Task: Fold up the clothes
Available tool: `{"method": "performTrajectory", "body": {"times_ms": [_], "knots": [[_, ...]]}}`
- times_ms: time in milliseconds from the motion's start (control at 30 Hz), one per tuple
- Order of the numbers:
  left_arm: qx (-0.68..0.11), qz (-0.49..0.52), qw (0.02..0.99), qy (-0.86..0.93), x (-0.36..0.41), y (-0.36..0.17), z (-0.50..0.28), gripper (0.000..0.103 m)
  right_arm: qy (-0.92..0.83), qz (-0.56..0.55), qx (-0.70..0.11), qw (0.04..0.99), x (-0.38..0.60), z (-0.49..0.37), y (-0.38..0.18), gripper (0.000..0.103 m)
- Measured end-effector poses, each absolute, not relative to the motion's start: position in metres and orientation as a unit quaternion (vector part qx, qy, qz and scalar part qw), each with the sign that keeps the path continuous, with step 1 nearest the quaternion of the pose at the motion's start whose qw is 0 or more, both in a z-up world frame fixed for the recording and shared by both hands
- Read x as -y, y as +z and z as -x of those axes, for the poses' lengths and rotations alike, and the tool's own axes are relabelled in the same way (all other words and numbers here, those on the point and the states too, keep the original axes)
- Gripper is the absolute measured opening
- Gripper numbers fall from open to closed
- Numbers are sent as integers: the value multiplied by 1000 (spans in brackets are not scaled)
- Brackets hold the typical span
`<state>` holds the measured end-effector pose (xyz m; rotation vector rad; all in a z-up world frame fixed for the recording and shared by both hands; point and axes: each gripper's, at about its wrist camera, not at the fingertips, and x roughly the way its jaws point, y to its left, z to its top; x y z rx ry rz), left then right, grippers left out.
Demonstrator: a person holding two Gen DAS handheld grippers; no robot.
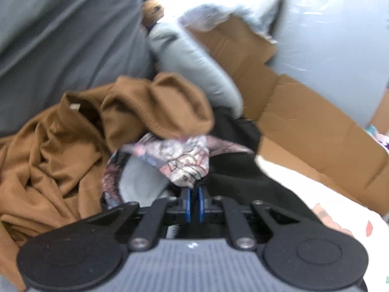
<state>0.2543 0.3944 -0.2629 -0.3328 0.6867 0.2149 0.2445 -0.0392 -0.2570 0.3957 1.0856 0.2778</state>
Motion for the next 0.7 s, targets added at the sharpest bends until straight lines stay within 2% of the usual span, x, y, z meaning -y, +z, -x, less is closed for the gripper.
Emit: {"method": "performTrajectory", "body": {"times_ms": [333,700], "knots": [[-309,160,937,18,-338,-223,-218,6,164,-207,-485,834,25,-258,-234,63],[-354,184,915,-66,-268,-253,-178,5,179,-252,-479,822,13,-268,-231,62]]}}
